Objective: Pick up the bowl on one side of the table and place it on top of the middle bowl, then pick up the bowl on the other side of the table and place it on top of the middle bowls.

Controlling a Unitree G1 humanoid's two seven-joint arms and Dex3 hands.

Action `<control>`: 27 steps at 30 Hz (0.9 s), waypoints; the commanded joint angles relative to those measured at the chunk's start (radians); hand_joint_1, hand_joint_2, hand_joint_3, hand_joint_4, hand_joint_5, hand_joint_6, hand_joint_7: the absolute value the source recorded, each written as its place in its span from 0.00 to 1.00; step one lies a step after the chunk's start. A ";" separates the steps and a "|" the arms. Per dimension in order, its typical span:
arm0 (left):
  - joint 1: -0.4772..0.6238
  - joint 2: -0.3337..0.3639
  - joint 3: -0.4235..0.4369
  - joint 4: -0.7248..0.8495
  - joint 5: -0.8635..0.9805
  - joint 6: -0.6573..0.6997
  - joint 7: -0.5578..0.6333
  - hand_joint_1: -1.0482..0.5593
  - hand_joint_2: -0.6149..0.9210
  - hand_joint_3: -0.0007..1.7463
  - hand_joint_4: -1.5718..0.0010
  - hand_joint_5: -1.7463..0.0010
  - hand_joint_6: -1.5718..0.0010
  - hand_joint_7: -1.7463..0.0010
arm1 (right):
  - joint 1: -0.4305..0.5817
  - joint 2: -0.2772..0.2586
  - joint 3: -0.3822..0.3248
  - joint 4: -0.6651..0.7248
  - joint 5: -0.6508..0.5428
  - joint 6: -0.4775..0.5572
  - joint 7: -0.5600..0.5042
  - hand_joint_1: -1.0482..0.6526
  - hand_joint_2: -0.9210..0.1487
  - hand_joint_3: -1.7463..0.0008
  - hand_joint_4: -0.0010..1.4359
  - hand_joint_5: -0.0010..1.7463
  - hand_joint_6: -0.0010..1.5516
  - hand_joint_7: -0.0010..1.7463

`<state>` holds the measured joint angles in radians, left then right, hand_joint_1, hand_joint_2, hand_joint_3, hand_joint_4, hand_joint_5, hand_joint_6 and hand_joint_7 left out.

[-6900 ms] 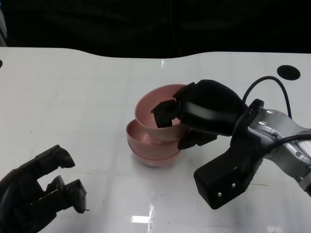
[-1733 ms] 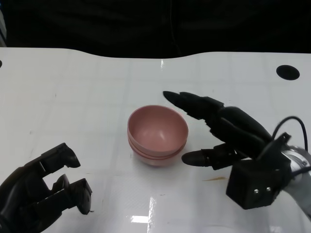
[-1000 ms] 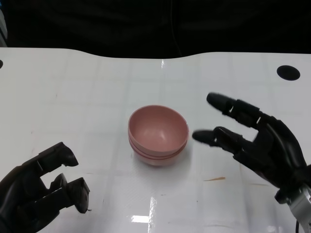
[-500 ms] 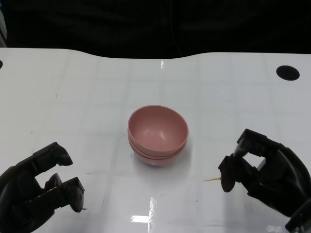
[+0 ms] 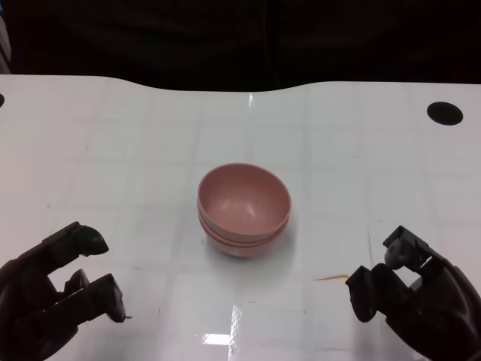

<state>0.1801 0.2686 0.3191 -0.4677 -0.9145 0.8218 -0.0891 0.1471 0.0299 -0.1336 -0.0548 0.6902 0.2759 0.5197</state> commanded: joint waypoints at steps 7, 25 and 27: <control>-0.001 0.016 0.009 0.010 0.013 -0.007 -0.016 0.68 1.00 0.81 0.50 0.00 0.68 0.00 | 0.041 0.014 -0.029 0.005 -0.030 -0.095 0.004 0.55 0.37 0.33 0.65 0.99 0.57 0.79; -0.013 0.012 0.009 0.041 0.033 -0.012 -0.034 0.68 1.00 0.80 0.50 0.00 0.66 0.00 | 0.015 0.025 -0.029 0.046 -0.063 -0.162 0.030 0.57 0.38 0.33 0.65 1.00 0.54 0.84; -0.013 0.013 0.009 0.042 0.032 -0.011 -0.034 0.68 1.00 0.80 0.50 0.00 0.66 0.00 | 0.018 0.028 -0.027 0.042 -0.069 -0.164 0.021 0.57 0.38 0.32 0.65 1.00 0.54 0.85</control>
<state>0.1692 0.2716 0.3186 -0.4181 -0.8900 0.8175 -0.1201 0.1606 0.0589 -0.1567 0.0043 0.6224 0.1259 0.5518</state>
